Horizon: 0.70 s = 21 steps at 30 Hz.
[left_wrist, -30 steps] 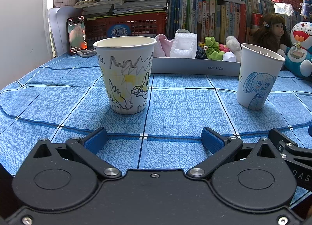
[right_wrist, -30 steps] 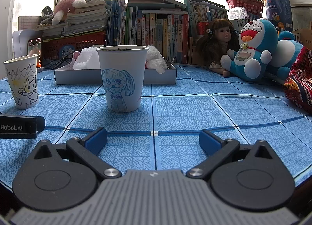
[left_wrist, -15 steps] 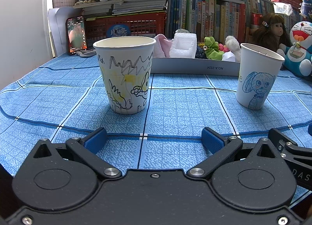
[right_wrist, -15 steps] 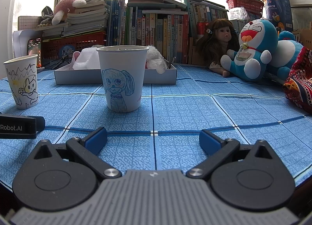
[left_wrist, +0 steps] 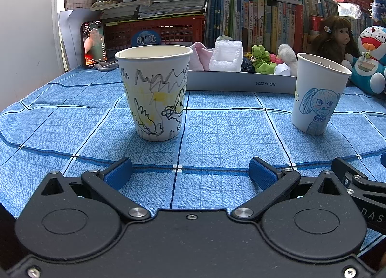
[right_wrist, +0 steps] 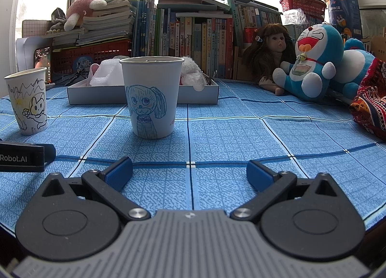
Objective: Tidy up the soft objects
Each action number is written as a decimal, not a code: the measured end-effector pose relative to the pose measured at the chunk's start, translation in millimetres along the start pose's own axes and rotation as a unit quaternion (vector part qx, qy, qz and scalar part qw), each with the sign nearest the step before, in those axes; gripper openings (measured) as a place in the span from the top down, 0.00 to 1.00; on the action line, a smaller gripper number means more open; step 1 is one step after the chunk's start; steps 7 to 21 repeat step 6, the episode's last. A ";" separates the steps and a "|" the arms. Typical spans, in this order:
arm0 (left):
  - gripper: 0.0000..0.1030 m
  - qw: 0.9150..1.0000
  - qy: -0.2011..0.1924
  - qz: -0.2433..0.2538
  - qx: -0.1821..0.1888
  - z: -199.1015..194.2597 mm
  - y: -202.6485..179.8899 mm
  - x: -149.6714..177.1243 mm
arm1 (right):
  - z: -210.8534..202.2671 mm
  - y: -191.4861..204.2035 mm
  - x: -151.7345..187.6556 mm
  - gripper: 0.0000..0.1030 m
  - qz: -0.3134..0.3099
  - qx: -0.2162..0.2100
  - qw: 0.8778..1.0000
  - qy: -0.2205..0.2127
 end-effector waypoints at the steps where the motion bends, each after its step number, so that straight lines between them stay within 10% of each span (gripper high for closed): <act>1: 0.00 1.000 0.000 0.001 0.001 0.1 0.1 0.0 | -0.1 0.0 0.0 0.00 0.000 0.000 1.000 0.000; 21: 0.00 1.000 0.001 0.004 0.004 0.5 1.7 0.1 | 0.0 0.0 0.0 0.00 0.000 0.000 1.000 0.000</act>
Point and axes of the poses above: each gripper's, at about its wrist camera, not at the fingertips, and z roughly the way its jaws point, y to its left, x to its underside, the point moved 6 cm from there along z, roughly the way its jaws point, and after that the axes turned 1 degree about z, right-handed, at the moved point
